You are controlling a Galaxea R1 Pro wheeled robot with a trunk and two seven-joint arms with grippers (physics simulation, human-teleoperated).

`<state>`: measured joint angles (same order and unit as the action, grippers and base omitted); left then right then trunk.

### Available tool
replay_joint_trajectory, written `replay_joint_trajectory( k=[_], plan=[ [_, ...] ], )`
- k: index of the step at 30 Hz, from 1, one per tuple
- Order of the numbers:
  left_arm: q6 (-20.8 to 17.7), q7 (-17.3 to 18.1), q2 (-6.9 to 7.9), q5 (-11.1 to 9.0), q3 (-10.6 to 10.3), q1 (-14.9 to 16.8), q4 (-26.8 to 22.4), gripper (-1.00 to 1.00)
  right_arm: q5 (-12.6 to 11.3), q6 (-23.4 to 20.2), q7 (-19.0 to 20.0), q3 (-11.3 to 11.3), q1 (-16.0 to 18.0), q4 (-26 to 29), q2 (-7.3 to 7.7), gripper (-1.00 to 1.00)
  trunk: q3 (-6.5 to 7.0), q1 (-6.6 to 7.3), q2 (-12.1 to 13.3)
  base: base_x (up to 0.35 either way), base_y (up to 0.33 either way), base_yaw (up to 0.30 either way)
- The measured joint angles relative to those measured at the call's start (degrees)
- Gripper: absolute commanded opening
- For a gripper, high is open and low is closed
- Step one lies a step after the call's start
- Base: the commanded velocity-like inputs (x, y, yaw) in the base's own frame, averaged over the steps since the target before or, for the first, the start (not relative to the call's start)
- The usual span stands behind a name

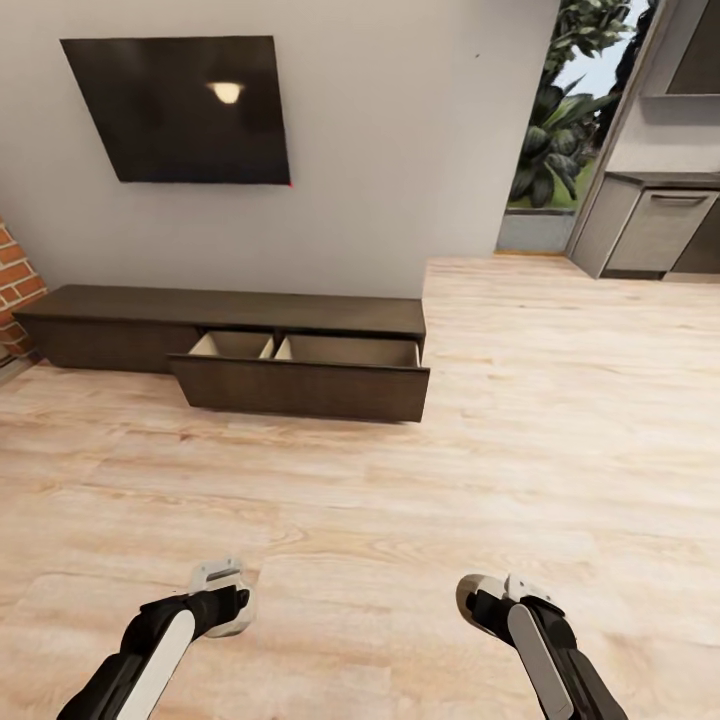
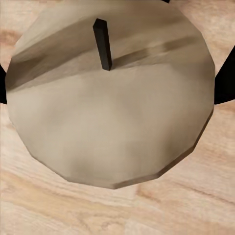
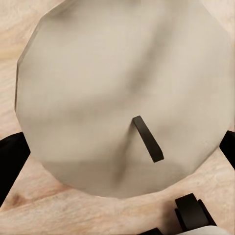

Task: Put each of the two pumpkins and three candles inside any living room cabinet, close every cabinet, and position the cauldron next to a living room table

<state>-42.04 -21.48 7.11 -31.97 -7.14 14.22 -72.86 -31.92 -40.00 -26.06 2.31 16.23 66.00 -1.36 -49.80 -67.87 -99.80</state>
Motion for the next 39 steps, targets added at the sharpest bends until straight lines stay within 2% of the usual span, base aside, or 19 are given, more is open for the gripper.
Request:
replay_joint_trajectory(
  k=[8, 16, 31, 39],
  plan=[
    [0.0, 0.0, 0.02, 0.0, 0.0, 0.0, 0.0, -1.0, 0.0, 0.0, 0.0, 0.0, 0.0, 0.0, 0.0, -1.0, -0.01, 0.0, 0.0, 0.34, 0.149, -0.005],
    [0.0, 0.1, 0.02, 0.0, 0.0, 0.0, 0.0, -1.0, 0.0, 0.0, 0.0, 0.0, 0.0, 0.0, 0.0, -1.0, -0.32, -0.01, 0.0, 0.293, 0.229, -0.152],
    [-0.1, 0.1, 0.03, 0.0, 0.0, 0.0, 0.0, -1.0, 0.0, 0.7, 0.0, -0.2, 0.0, 0.0, -0.02, -1.0, -0.36, -0.01, 0.0, 0.282, 0.244, -0.005],
    [-0.3, 0.3, 0.55, 0.0, 0.4, 0.0, 0.0, -1.0, 0.0, 0.7, -0.1, -0.3, 0.0, 0.1, -0.07, -1.0, -0.36, -0.01, 0.0, 0.281, 0.188, 0.0]
  ],
)
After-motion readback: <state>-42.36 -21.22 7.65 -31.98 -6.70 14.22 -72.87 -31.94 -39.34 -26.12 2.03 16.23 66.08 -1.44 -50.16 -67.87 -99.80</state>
